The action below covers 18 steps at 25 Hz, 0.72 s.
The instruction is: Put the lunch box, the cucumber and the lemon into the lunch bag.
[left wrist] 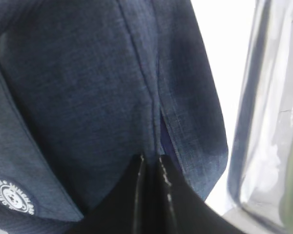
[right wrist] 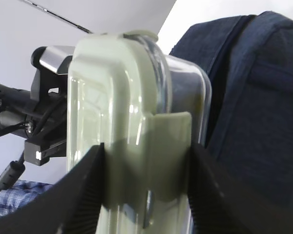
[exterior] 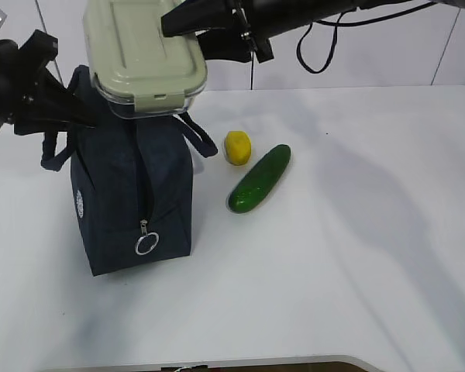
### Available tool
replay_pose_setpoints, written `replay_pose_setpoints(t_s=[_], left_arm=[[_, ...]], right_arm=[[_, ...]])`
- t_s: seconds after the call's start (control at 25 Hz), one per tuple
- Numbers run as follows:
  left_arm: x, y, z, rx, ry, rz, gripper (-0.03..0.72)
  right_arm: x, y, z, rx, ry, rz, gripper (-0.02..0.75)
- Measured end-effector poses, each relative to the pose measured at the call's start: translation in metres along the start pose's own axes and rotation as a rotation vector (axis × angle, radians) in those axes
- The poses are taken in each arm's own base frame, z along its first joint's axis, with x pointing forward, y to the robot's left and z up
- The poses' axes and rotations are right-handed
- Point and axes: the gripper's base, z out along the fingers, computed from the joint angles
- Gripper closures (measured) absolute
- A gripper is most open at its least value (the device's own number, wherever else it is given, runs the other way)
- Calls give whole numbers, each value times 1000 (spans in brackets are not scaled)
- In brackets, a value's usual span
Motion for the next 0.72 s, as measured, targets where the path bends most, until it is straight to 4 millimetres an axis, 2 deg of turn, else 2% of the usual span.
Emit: replay_pose_setpoints(t_s=[0.32,0.72], left_arm=[[0,0,0,0,0,2,689],[0,0,0,-1,0,5,689]], right_arm=[[2,-4,4,2,9,-3,359],[10,-35,20,45,35,-11,359]])
